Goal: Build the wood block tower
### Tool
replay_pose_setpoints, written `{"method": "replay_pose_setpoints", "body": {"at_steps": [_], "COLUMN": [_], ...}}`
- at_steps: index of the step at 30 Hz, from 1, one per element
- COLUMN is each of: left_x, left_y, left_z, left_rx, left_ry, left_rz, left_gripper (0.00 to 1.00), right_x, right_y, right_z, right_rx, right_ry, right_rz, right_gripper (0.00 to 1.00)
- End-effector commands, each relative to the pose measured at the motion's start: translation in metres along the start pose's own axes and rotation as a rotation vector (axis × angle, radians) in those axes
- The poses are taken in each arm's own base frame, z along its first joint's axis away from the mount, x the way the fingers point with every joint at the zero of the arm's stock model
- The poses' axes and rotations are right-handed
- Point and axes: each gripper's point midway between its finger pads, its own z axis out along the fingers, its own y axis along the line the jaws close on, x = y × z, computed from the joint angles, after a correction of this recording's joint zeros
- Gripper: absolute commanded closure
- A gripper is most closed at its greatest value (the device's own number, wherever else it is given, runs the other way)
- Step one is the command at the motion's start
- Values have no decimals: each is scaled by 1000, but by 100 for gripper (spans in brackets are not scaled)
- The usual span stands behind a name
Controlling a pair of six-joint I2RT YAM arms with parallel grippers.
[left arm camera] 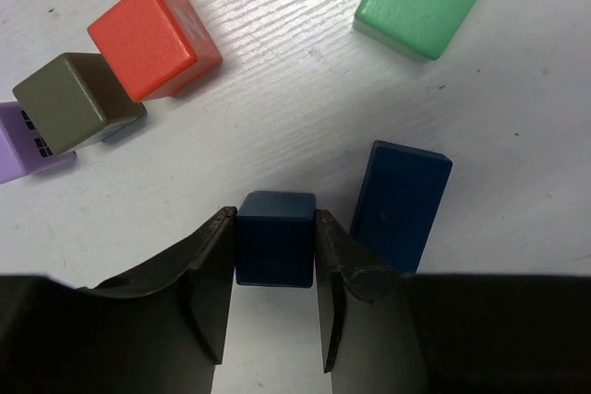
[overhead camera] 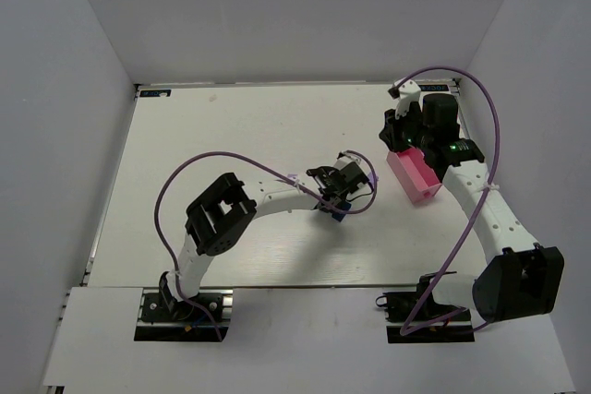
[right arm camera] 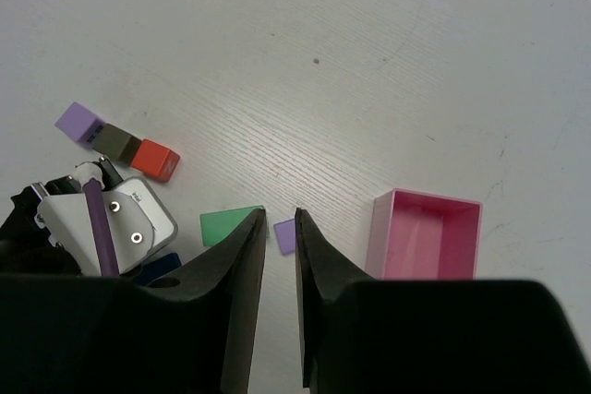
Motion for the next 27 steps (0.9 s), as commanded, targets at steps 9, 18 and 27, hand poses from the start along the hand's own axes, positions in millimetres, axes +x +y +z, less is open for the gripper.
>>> {"method": "replay_pose_setpoints", "body": {"at_steps": [9,18,27], "left_x": [-49,-65,-81], "left_y": [25,69,72], "left_z": [-103,-123,-106], "left_rx": [236,218,435], "left_ry": [-194,-266,-234], "left_rz": [235,469,689], "left_gripper": [86,100,100], "right_x": [-9,1,6], "right_y": [9,36,49], "right_z": [-9,-10,-11], "right_rx": [-52,-216,-301], "right_ry": [-51,-36,-28], "right_rz": [-24,-141,-204], "right_gripper": [75,78,85]}}
